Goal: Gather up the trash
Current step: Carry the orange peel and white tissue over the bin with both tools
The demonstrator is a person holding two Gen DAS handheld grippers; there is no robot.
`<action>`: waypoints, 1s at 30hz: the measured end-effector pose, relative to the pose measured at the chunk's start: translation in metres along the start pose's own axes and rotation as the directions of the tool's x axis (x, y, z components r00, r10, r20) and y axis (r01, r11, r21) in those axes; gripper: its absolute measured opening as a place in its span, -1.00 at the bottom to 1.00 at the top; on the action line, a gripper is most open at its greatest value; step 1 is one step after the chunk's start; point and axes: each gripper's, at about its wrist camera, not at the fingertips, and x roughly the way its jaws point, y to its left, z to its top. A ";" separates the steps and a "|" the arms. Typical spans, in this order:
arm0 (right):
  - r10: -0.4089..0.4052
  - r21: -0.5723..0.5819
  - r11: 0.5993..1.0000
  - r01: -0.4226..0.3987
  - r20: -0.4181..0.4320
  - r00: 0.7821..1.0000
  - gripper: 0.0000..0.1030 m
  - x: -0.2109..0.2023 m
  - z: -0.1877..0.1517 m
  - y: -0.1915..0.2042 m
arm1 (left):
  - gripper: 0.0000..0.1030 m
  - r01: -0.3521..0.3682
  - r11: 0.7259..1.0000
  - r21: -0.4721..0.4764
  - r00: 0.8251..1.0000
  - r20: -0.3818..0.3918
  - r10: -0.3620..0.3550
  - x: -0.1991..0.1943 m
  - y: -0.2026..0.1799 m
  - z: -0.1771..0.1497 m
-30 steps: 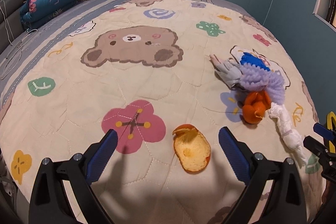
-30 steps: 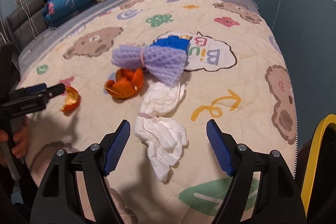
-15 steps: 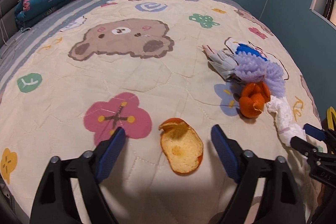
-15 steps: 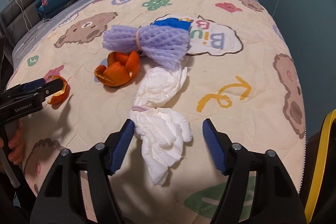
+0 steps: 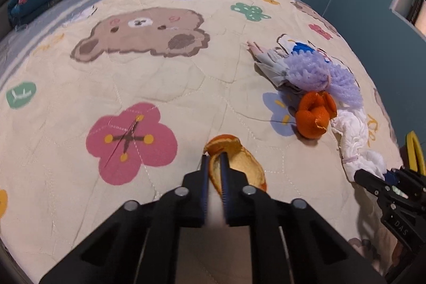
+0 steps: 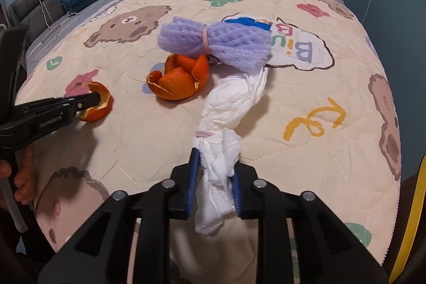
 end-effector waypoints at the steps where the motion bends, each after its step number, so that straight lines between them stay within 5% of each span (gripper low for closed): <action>1: 0.003 0.000 1.000 -0.003 0.006 1.000 -0.64 -0.003 0.001 0.000 | -0.89 0.006 1.000 -0.005 1.000 -0.001 -0.006 0.000 0.001 0.000; 30: 0.075 0.051 0.995 -0.087 0.195 0.978 -0.66 -0.131 -0.022 -0.013 | -0.92 0.100 0.994 0.042 0.981 0.161 -0.105 -0.099 -0.021 0.009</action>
